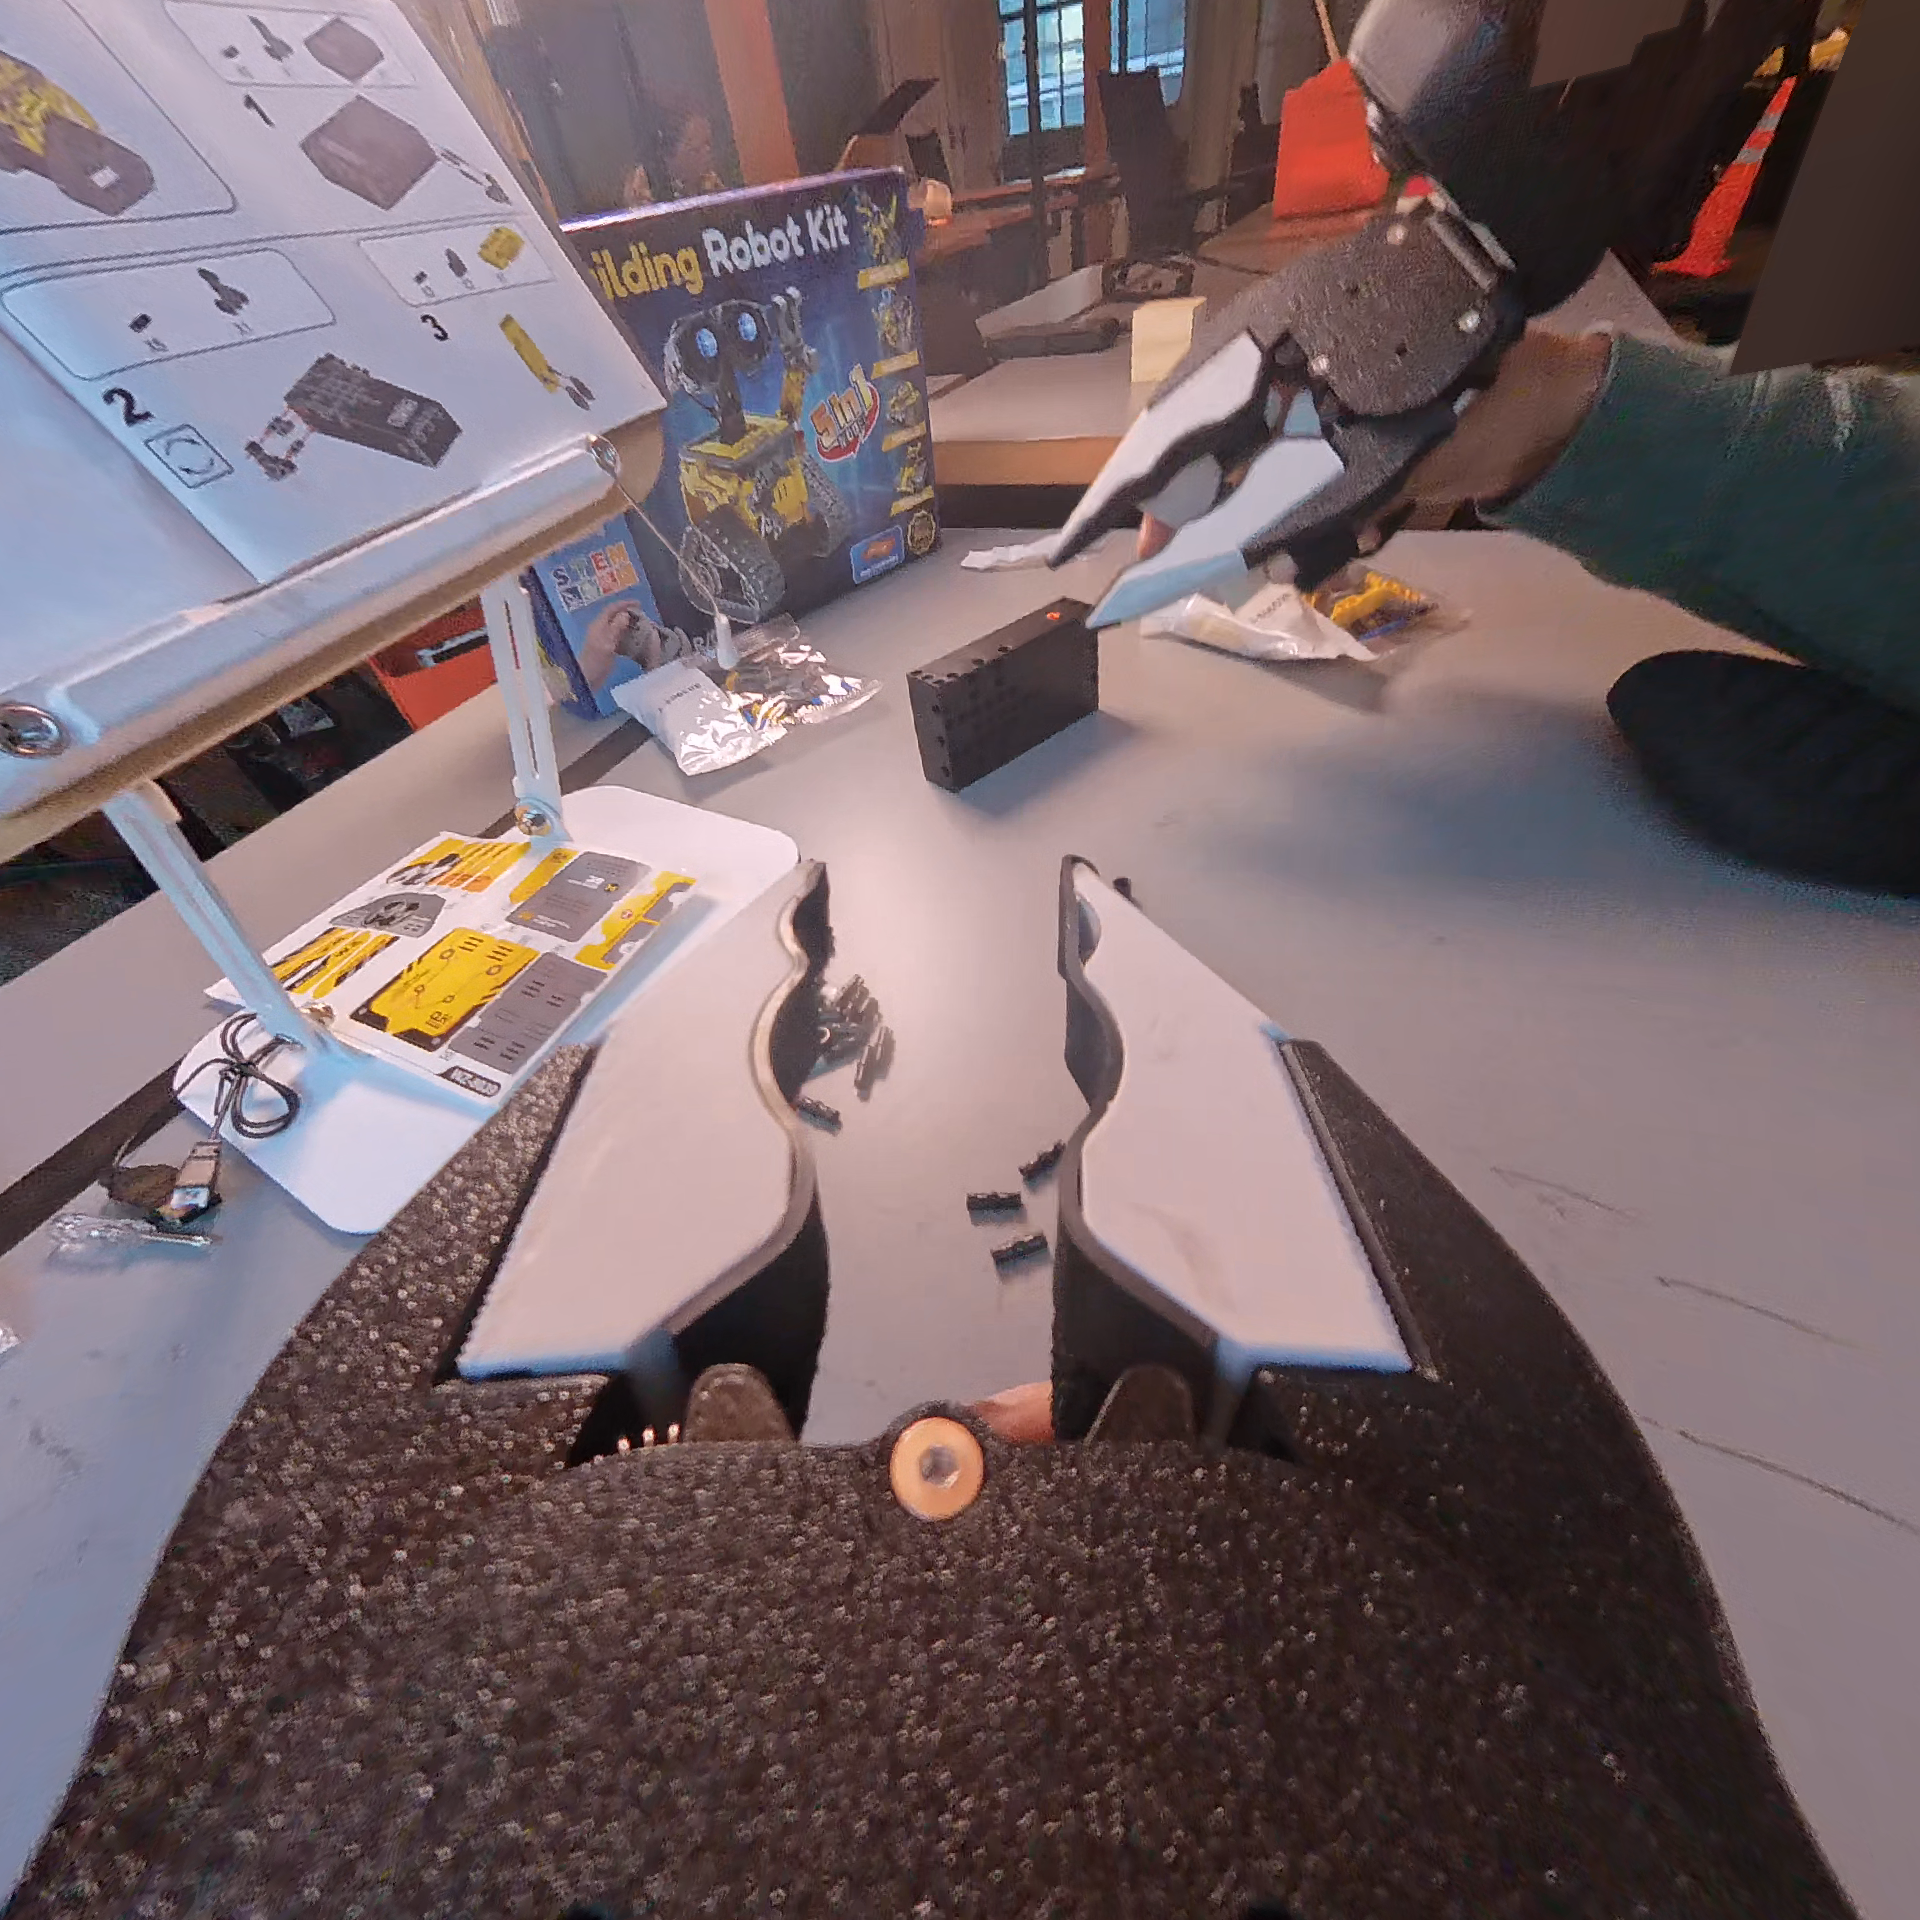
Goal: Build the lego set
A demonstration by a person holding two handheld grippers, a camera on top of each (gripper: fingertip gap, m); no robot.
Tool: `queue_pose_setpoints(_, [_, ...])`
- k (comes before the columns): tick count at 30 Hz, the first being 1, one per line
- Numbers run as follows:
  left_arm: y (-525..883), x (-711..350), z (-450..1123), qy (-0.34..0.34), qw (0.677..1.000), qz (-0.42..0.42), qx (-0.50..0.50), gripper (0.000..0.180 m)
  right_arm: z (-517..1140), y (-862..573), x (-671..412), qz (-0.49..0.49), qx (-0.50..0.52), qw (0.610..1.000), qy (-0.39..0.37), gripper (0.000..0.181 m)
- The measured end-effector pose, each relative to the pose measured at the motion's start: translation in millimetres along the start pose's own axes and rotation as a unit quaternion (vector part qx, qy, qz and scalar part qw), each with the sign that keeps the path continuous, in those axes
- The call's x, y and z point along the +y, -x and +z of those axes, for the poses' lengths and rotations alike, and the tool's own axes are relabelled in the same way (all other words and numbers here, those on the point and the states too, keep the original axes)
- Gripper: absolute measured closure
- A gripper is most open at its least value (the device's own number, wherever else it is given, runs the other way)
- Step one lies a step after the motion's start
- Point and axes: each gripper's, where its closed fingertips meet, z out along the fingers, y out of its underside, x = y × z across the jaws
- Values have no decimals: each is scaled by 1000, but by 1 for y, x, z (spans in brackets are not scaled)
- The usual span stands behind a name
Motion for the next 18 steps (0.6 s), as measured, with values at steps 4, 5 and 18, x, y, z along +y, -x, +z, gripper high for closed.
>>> queue_pose_setpoints(4, [-17,25,3,38,999,12,7,137,4,-28,26,-43,-15,998,52,140])
queue_pose_setpoints(5, [-21,29,4,42,999,14,9,138,9,-29,32,-37,-39,996,65,135])
queue_pose_setpoints(18, [-35,43,13,39,999,8,31,137,10,37,-19,-87,-179,980,-9,157])
